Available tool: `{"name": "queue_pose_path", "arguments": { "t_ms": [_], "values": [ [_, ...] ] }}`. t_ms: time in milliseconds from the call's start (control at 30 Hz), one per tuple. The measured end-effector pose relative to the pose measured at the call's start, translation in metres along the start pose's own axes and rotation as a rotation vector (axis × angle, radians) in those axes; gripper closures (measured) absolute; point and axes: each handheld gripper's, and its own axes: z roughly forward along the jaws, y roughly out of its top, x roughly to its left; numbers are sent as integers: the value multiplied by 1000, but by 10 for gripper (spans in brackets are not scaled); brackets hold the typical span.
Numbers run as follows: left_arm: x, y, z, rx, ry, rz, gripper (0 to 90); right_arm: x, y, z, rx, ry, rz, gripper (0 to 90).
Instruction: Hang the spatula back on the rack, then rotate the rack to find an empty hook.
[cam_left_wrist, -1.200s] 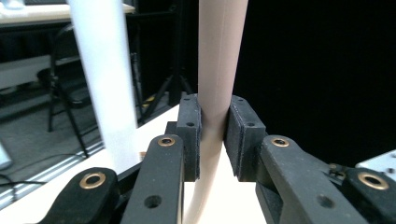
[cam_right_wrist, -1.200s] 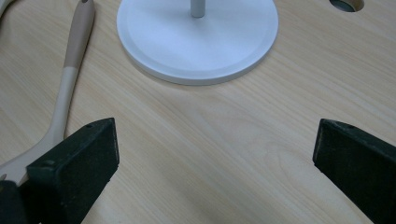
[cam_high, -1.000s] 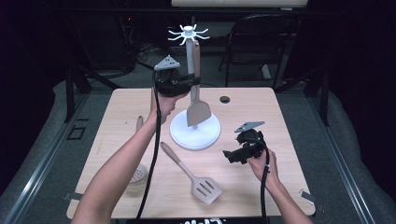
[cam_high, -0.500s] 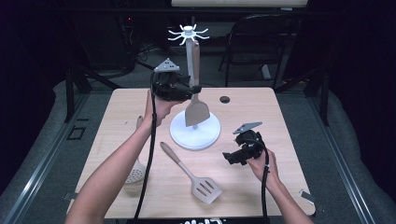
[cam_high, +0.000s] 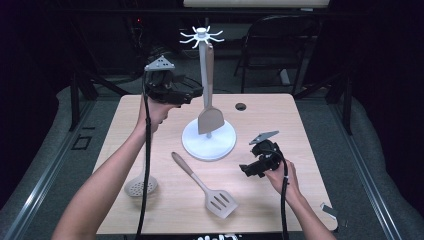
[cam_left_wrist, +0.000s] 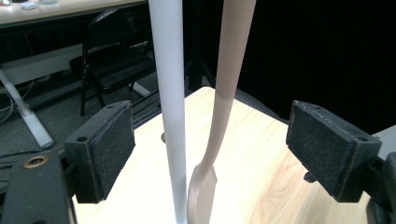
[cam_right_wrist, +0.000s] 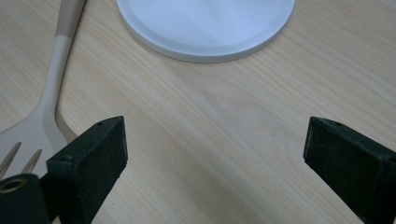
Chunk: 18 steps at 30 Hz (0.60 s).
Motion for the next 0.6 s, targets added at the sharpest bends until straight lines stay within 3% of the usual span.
{"name": "queue_pose_path", "arguments": {
  "t_ms": [433, 533, 600],
  "values": [
    [-6, 24, -19, -22, 9, 42, 166, 0, 1, 1, 19, -1, -5, 71],
    [-8, 31, -23, -35, 27, 60, 229, 0, 1, 1, 14, -3, -10, 74],
    [-9, 34, -26, -44, 60, 74, 288, -1, 0, 1, 14, -1, -11, 76]
  ]
}}
